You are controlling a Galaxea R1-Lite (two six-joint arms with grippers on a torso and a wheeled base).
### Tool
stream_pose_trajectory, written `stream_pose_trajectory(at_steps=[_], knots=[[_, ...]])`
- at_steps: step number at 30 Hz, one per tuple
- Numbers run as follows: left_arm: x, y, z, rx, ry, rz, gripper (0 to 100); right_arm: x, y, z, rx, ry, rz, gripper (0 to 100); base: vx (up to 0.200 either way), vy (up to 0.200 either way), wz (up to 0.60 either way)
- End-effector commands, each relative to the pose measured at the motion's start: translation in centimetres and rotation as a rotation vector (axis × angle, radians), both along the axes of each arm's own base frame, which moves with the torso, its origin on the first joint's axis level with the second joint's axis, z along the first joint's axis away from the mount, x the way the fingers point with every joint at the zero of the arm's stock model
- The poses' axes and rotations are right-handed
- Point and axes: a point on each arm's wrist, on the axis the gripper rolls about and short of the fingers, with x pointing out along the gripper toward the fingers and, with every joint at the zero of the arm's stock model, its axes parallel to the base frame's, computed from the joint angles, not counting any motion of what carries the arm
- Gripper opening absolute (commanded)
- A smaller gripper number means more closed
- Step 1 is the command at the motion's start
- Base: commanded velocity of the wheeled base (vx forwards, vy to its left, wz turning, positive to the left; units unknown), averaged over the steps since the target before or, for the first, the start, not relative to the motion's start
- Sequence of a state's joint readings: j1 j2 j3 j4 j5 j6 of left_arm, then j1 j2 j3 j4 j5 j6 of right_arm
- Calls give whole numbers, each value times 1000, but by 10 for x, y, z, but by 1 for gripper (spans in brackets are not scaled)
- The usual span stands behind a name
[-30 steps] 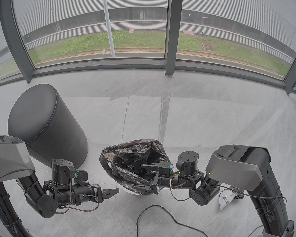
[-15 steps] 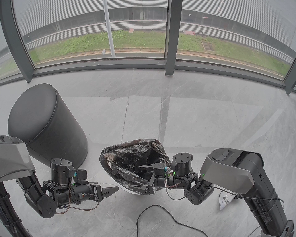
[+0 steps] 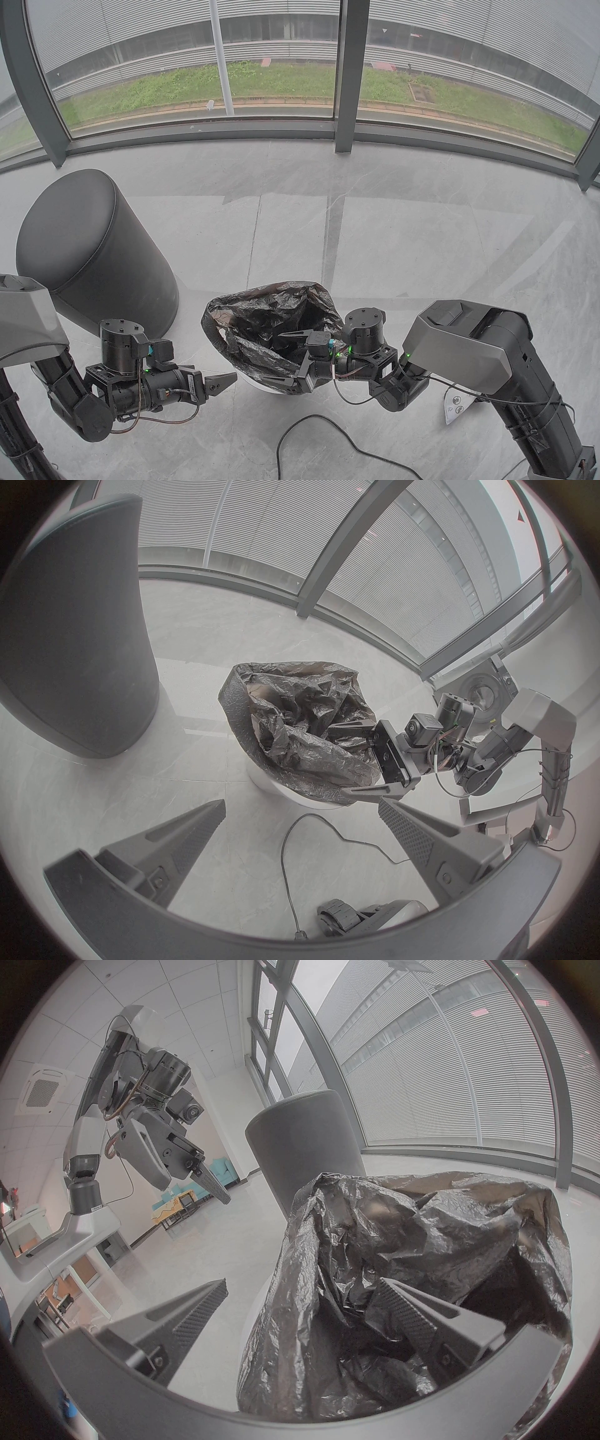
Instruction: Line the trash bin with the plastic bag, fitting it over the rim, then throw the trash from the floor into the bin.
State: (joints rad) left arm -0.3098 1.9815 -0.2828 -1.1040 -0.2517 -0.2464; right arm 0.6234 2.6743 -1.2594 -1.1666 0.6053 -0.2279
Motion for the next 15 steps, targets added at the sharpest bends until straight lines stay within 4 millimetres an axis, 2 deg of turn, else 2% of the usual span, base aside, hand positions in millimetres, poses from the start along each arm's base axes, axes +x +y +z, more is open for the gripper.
stream_pose_trajectory(at_steps=[1,4,8,15], knots=[[-2,0,1,-1,0,-1,100,2,1,4,7,-13,0,100,0,0,0],[-3,0,1,0,-8,-10,100,6,-2,12,19,-29,-10,100,0,0,0],[-1,-1,5,-23,-60,-21,100,11,-9,17,26,-39,-27,100,0,200,0],[3,-3,3,-25,-75,-25,100,12,-11,16,23,-38,-32,100,0,200,0]])
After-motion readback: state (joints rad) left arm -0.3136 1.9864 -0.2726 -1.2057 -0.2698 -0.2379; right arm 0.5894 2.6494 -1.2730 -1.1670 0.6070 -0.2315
